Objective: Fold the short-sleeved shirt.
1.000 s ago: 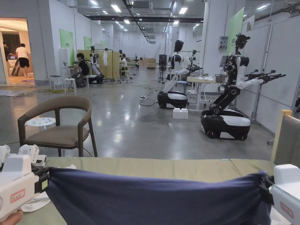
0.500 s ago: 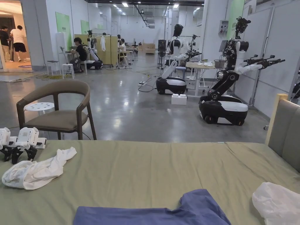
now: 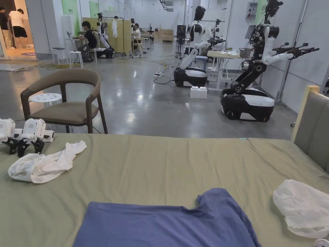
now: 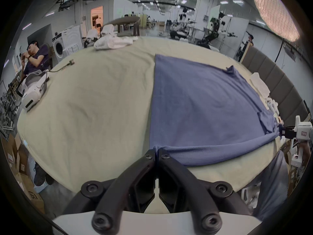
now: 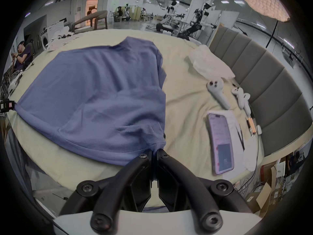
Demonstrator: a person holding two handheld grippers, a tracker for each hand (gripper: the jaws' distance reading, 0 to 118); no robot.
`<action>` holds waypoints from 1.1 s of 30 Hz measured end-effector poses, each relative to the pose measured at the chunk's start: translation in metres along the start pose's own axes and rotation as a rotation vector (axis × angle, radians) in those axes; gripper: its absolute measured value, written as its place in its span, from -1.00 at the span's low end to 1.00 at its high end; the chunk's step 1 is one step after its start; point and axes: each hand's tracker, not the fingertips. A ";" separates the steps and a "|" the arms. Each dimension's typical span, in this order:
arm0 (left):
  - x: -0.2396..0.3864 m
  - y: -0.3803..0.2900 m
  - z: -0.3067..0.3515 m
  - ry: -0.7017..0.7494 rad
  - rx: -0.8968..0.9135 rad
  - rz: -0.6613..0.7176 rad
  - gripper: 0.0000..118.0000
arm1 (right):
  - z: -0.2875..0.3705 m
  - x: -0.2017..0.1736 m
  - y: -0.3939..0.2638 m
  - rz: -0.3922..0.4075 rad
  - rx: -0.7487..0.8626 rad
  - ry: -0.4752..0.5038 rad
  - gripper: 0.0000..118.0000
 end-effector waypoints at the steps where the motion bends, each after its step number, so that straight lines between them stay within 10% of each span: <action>1: -0.001 -0.001 -0.004 0.002 -0.013 -0.005 -1.00 | -0.001 0.000 -0.002 -0.002 -0.002 0.000 -0.82; 3: 0.001 -0.002 -0.006 0.008 -0.018 0.004 -0.98 | 0.003 -0.004 -0.001 0.014 -0.004 -0.025 -0.44; 6: 0.002 0.002 -0.005 0.062 0.025 -0.014 -0.32 | 0.023 -0.004 0.007 0.014 0.055 -0.089 0.17; 8: 0.008 0.011 -0.001 0.085 0.075 -0.038 0.03 | 0.041 -0.003 0.020 -0.016 0.143 -0.093 0.17; 20: 0.084 0.094 0.049 0.032 0.550 -0.110 -0.04 | 0.098 -0.053 0.115 -0.146 0.765 -0.050 0.21; 24: 0.109 0.114 0.074 0.049 0.731 -0.149 -0.46 | 0.116 -0.077 0.134 -0.169 0.939 -0.054 0.01; 27: 0.119 0.121 0.086 0.063 0.816 -0.148 -0.91 | 0.124 -0.087 0.141 -0.172 1.002 -0.051 -0.89; 33: 0.118 0.119 0.100 0.042 0.852 -0.112 -1.00 | 0.125 -0.089 0.143 -0.220 1.018 -0.030 -1.00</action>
